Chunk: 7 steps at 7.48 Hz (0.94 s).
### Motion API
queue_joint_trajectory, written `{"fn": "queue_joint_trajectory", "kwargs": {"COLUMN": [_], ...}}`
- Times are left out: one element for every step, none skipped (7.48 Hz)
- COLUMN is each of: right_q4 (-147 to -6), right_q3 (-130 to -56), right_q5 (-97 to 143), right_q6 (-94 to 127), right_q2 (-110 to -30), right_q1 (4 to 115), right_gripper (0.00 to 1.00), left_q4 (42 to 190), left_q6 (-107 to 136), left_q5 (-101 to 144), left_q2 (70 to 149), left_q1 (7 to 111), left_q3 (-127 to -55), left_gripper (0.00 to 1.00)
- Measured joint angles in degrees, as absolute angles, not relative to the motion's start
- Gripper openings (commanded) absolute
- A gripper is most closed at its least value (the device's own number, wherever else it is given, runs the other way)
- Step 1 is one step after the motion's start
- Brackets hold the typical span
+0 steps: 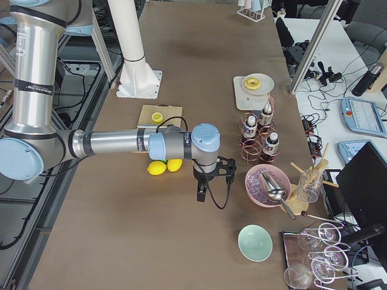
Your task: Place tea on tray
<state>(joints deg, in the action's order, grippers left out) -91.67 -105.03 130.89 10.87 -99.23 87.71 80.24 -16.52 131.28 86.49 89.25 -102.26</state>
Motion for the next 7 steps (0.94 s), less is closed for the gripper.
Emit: {"fn": "queue_joint_trajectory", "kwargs": {"right_q4": [-91.7, -91.7, -91.7, -91.7, -91.7, -91.7, -91.8], "right_q3": [-105.0, -105.0, -105.0, -105.0, -105.0, -105.0, -105.0], "right_q5": [130.9, 130.9, 130.9, 130.9, 130.9, 130.9, 130.9], "right_q6": [10.8, 10.8, 10.9, 10.9, 10.9, 10.9, 10.9], "right_q2": [-99.2, -99.2, -99.2, -99.2, -99.3, -99.3, -99.3], "right_q1": [87.7, 87.7, 87.7, 87.7, 87.7, 87.7, 87.7], "right_gripper": [1.00, 1.00, 1.00, 1.00, 1.00, 1.00, 1.00], "left_q4": [80.2, 80.2, 80.2, 80.2, 80.2, 80.2, 80.2], "left_q6": [-16.5, -16.5, -16.6, -16.6, -16.6, -16.5, -16.4], "left_q5": [131.3, 131.3, 131.3, 131.3, 131.2, 131.3, 131.5], "left_q2": [86.5, 86.5, 86.5, 86.5, 86.6, 86.9, 87.0], "left_q1": [89.3, 89.3, 89.4, 89.4, 89.4, 89.3, 89.3], "left_q3": [-102.3, -102.7, -102.9, -103.0, -102.9, -102.8, -103.0], "left_gripper": [0.97, 0.97, 0.97, 0.97, 0.97, 0.97, 0.97]}}
